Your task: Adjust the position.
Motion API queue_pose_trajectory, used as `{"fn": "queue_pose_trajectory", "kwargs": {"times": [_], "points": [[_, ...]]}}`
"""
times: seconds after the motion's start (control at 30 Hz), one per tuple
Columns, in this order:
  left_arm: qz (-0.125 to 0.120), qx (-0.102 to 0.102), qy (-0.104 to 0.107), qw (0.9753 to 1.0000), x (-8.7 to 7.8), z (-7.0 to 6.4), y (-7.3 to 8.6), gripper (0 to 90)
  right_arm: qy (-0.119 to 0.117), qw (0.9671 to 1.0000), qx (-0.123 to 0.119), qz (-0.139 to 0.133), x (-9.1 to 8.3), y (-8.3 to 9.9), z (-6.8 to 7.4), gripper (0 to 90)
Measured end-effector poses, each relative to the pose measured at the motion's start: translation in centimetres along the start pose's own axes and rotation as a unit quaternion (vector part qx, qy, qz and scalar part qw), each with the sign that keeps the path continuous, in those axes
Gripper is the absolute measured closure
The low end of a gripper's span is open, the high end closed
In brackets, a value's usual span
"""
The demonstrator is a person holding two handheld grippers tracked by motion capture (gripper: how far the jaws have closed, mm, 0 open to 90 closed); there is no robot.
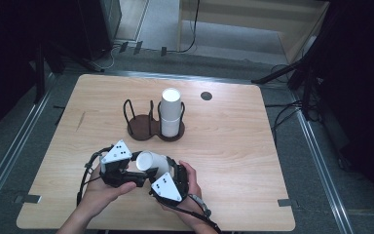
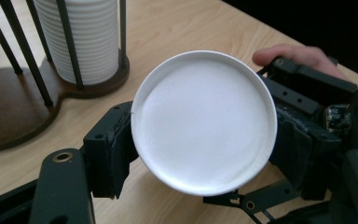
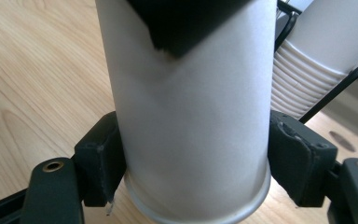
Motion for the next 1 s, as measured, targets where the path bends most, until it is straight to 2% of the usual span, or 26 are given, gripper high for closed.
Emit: {"fn": "queue_pose_trajectory", "kwargs": {"times": [0.17, 0.3, 0.43, 0.57, 0.63, 0.83, 0.9, 0.97, 1.0], "points": [[0.013, -0.009, 0.001, 0.9999, 0.1, 0.1, 0.3, 28.8, 0.0, 0.9994, -0.036, 0.0, 0.0, 0.1, 0.0, 25.8], [0.019, -0.011, 0.007, 0.9997, 0.0, 0.2, 0.4, 30.1, 0.001, 0.999, -0.044, 0.002, 0.0, 0.2, 0.0, 25.7], [0.014, -0.016, 0.013, 0.9997, -0.1, 0.2, 0.3, 31.9, -0.001, 0.9989, -0.048, -0.001, 0.0, 0.2, -0.1, 24.1], [0.011, -0.019, 0.022, 0.9995, -0.1, 0.2, 0.3, 34.6, -0.001, 0.9987, -0.051, 0.001, 0.1, 0.1, -0.2, 17.3], [0.007, -0.021, 0.023, 0.9995, -0.2, 0.3, 0.2, 35.1, -0.001, 0.9991, -0.043, 0.0, 0.0, 0.1, -0.2, 13.8], [-0.021, -0.019, -0.005, 0.9996, -0.6, 1.2, -0.4, 35.3, -0.005, 0.9994, -0.034, -0.008, -0.2, -0.3, -0.6, 12.0], [-0.049, -0.017, -0.023, 0.9984, -0.8, 1.8, -0.8, 35.3, -0.001, 0.9995, -0.03, -0.009, -0.2, -0.3, -0.8, 10.7], [-0.057, -0.016, -0.03, 0.9978, -0.9, 2.0, -1.0, 35.3, 0.001, 0.9997, -0.023, -0.01, -0.3, -0.5, -0.9, 10.1], [-0.078, -0.011, -0.038, 0.9962, -1.1, 2.4, -1.3, 35.3, 0.001, 0.9997, -0.021, -0.013, -0.3, -0.6, -1.0, 10.0]]}}
Point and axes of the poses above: each handheld gripper's, and its own axes: x roughly forward along the jaws, y roughly out of its underside, z roughly to its left, the point moved 10 cm from there along x, roughly forward along the jaws, and after that the axes turned 11 degrees about -z, right-handed, at the moved point
